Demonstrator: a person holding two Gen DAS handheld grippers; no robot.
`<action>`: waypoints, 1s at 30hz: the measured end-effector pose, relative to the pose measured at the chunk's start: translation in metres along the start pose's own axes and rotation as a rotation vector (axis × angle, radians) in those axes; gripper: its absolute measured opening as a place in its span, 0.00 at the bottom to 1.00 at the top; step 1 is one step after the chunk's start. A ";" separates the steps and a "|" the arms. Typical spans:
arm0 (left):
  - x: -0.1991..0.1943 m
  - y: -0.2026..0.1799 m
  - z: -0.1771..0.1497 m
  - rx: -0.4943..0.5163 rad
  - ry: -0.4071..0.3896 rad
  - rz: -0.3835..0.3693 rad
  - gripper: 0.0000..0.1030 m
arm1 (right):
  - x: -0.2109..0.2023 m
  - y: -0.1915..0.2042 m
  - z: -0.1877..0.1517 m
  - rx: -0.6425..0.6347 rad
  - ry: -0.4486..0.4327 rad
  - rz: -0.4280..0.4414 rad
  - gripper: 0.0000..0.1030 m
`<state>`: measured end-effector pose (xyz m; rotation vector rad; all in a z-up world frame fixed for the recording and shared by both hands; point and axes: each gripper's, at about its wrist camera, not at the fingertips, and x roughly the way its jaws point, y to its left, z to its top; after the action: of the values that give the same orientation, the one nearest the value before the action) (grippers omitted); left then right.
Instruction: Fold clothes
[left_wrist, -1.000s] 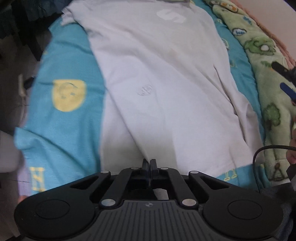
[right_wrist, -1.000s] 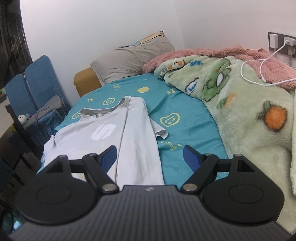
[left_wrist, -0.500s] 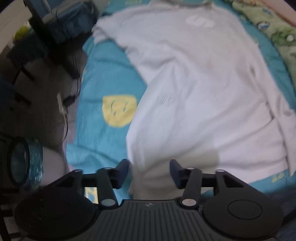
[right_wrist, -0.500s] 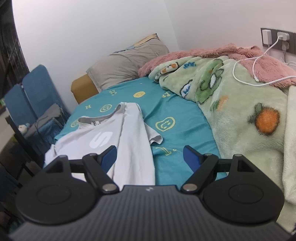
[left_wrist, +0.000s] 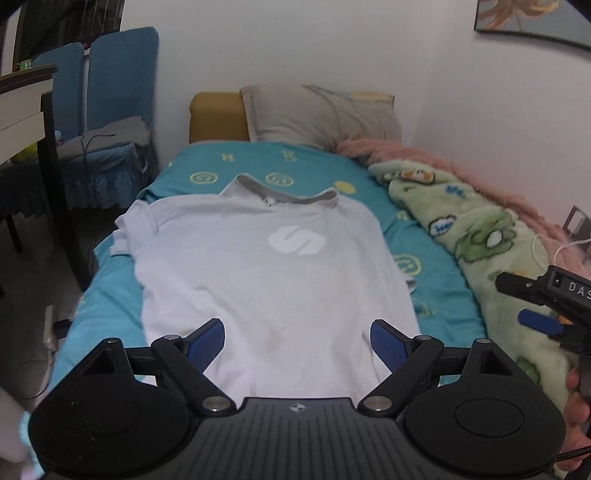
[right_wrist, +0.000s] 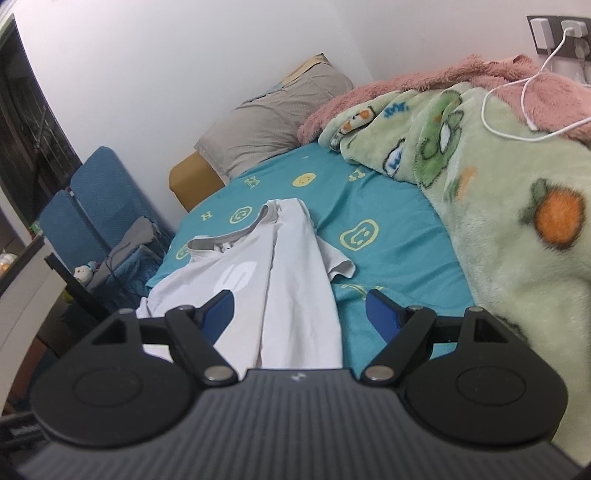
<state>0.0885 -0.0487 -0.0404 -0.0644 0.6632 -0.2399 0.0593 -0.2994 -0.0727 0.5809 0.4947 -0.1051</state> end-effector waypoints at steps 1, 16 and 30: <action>0.009 0.006 -0.006 -0.014 -0.009 -0.005 0.86 | 0.005 -0.002 0.000 0.021 0.004 0.009 0.77; 0.061 0.075 -0.032 -0.163 -0.027 0.064 0.85 | 0.228 -0.068 0.006 0.349 0.077 -0.154 0.43; 0.082 0.081 -0.044 -0.200 0.068 0.093 0.84 | 0.242 -0.020 0.131 -0.082 -0.119 -0.251 0.04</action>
<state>0.1397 0.0106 -0.1356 -0.2171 0.7549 -0.0863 0.3221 -0.3782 -0.1037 0.4280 0.4526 -0.3545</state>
